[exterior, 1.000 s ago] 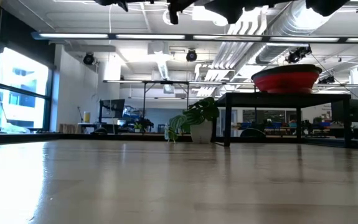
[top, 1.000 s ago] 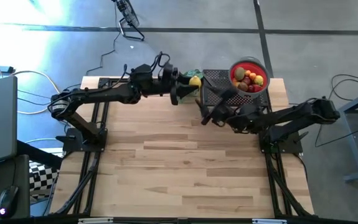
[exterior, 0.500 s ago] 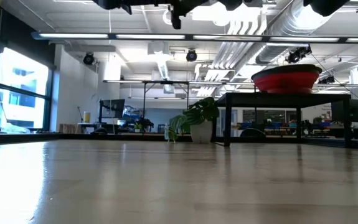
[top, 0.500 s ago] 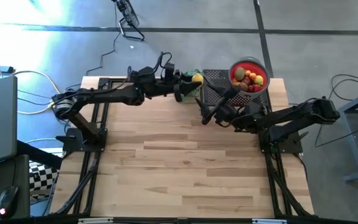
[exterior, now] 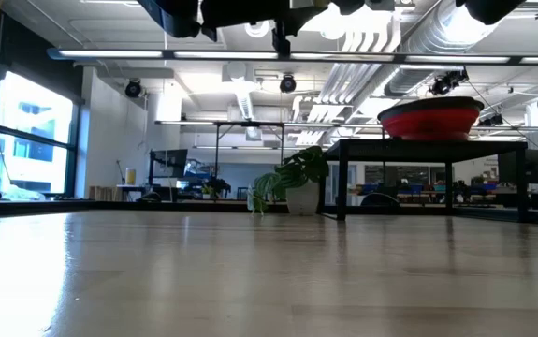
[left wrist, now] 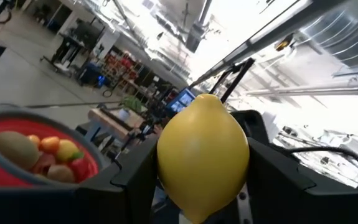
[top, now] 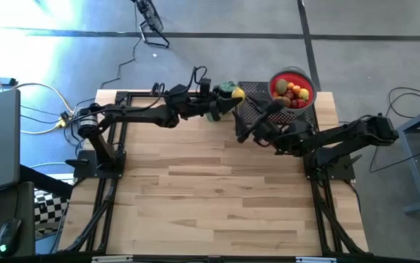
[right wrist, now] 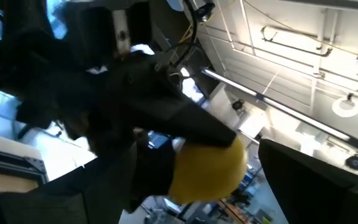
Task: Pick & Place Fruit
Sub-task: Put the yellow lemon into the red strainer bowl
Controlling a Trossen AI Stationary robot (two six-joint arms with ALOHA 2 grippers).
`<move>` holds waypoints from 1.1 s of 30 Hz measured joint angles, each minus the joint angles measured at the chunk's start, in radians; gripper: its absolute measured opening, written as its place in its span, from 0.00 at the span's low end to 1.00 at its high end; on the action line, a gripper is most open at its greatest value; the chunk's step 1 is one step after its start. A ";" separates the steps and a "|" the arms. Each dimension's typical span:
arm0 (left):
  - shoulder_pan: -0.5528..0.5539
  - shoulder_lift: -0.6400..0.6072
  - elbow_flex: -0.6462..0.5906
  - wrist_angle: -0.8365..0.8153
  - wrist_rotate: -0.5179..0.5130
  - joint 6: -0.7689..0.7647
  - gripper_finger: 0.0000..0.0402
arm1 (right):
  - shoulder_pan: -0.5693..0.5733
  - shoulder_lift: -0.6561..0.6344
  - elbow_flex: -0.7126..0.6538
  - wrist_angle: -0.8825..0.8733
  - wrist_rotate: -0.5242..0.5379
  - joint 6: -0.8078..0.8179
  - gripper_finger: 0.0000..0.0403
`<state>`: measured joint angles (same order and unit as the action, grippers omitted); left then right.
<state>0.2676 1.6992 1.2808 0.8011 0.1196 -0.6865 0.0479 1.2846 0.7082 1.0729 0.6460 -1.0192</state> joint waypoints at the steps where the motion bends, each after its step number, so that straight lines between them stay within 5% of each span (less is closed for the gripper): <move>1: 0.000 0.002 0.000 0.010 0.000 -0.002 0.50 | 0.000 0.000 0.000 0.006 0.008 -0.015 0.82; 33: -0.054 0.016 0.000 0.004 -0.036 0.016 0.50 | -0.005 0.000 0.000 0.007 0.007 -0.041 0.82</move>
<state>0.2134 1.7155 1.2812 0.8053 0.0837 -0.6700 0.0433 1.2842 0.7082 1.0801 0.6525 -1.0605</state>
